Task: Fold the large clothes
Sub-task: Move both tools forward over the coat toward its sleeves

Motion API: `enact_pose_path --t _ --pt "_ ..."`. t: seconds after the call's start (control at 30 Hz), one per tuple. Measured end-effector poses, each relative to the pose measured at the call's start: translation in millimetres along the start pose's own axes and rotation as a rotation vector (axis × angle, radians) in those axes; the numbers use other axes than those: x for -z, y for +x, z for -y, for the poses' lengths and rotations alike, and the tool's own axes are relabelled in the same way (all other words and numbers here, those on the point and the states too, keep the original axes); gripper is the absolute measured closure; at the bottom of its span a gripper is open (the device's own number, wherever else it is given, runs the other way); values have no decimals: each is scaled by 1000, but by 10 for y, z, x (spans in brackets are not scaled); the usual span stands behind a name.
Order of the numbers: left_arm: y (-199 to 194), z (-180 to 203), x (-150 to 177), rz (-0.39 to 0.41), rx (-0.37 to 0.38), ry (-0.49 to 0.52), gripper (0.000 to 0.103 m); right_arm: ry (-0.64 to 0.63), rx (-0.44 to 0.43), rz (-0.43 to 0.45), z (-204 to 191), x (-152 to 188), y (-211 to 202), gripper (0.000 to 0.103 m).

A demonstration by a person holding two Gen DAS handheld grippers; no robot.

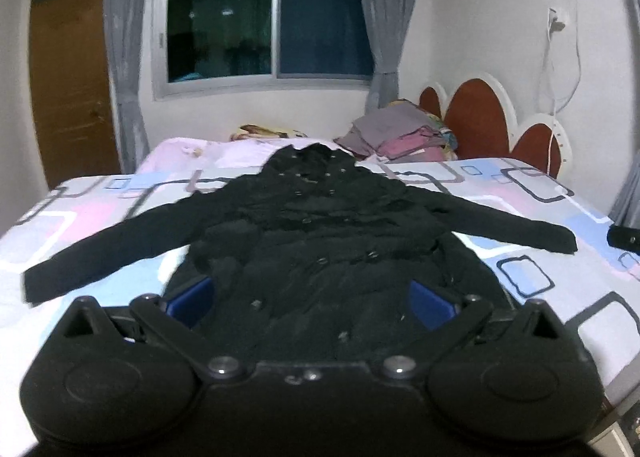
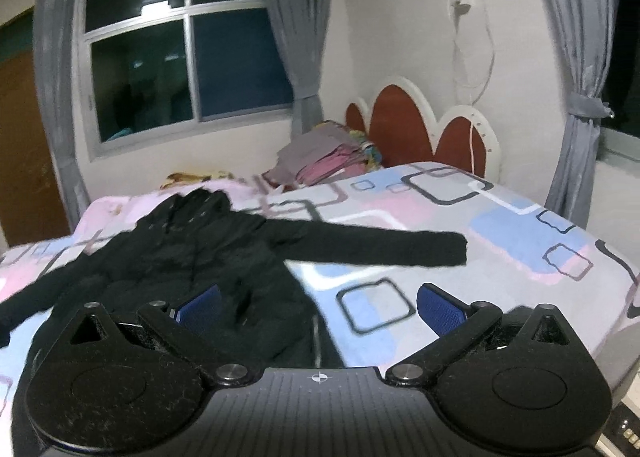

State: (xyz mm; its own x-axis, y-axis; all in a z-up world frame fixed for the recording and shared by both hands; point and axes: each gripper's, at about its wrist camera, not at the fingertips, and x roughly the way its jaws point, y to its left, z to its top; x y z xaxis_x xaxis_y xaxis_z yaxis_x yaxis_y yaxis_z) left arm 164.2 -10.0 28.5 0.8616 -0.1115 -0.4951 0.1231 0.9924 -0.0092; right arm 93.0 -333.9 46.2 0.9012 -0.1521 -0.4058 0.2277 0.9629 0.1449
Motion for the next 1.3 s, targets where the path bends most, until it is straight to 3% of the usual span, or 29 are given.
enact_pose_path --t 0.17,0.33,0.57,0.6,0.63,0.67,0.7,0.8,0.9,0.97,1.07,1.13,1.17,1.2,1.27,1.3 --pt "681 131 -275 -8 -9 -19 0 83 29 4 450 -213 863 0" --pt "1571 336 -560 -99 14 -40 0 193 86 -36 1087 -415 1787 0" --pt "2506 736 -771 -132 66 -14 0 299 154 -78 1772 -412 2678 1" --pt "2624 819 -789 -136 66 8 0 320 159 -85 1851 -379 2756 6" --pt "2693 892 -803 -138 69 28 0 346 148 -103 1931 -335 2844 25" --pt "2784 964 -822 -142 73 45 0 382 153 -148 2013 -285 2952 63" --pt "2865 1023 -835 -142 75 44 0 417 160 -174 2073 -227 3041 66" --pt "3037 1111 -889 -132 108 6 0 499 158 -177 2258 -106 3106 65" --pt "3217 1206 -932 -123 71 26 1 584 170 -217 2388 49 3172 66" --pt "3323 1226 -951 -151 62 32 8 637 173 -233 2479 153 3240 66" --pt "3407 1196 -973 -165 55 21 8 702 151 -193 2600 228 3283 65" --pt "3451 1182 -989 -161 54 29 8 721 131 -167 2630 231 3309 57" --pt "3471 1173 -996 -164 49 31 8 722 125 -156 2632 218 3320 47" --pt "3494 1152 -1000 -170 45 32 8 712 134 -155 2614 194 3343 46" --pt "3538 1113 -1026 -179 31 30 8 677 150 -161 2584 144 3385 47" --pt "3547 1066 -1037 -180 16 28 8 664 154 -162 2587 128 3388 63"
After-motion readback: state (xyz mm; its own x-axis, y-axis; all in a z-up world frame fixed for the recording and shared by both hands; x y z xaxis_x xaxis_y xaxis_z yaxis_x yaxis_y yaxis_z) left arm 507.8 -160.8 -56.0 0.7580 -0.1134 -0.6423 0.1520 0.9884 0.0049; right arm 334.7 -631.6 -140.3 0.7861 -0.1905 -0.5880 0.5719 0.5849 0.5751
